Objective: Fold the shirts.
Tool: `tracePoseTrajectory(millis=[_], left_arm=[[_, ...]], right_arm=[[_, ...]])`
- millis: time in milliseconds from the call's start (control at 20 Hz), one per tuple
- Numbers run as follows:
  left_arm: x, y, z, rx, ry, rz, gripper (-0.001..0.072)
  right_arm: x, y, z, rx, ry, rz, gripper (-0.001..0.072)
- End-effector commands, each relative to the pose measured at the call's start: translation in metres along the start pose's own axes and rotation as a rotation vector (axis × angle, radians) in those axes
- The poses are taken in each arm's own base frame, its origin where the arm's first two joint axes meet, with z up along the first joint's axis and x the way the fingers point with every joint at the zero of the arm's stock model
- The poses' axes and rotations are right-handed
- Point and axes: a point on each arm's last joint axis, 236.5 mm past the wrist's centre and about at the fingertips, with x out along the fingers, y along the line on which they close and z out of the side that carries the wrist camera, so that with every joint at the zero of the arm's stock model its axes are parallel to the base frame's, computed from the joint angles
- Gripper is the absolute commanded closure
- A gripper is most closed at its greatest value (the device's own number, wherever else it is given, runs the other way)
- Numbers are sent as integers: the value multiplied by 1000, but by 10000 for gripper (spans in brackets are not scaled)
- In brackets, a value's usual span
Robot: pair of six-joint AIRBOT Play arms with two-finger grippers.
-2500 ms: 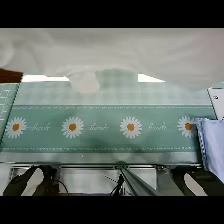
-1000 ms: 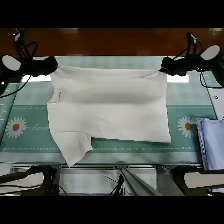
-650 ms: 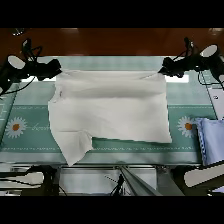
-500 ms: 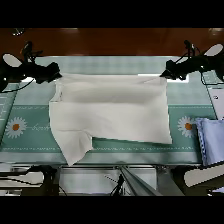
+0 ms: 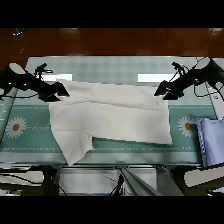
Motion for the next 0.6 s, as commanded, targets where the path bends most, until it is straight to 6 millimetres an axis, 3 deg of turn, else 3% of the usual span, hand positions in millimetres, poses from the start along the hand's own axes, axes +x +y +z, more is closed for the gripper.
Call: tracePoseTrajectory(millis=[0, 150, 250, 300, 400, 550], left_arm=[[-25, 4, -24, -15, 86, -17, 3], [-62, 30, -46, -71, 41, 8, 4], [-68, 58, -76, -152, 13, 26, 4], [-63, 72, -100, -231, 17, 14, 4], [-42, 89, -146, -389, 41, -47, 4], [-19, 76, -173, -469, -18, -217, 5]], right_arm=[[-36, -8, -14, 8, -11, -33, 91], [-101, -34, -22, 26, -181, -136, 91], [-120, -49, -38, 86, -315, -146, 91], [-118, -51, -49, 123, -369, -120, 91], [-90, -41, -82, 165, -421, -36, 91], [-45, -11, -123, 170, -428, 123, 91]])
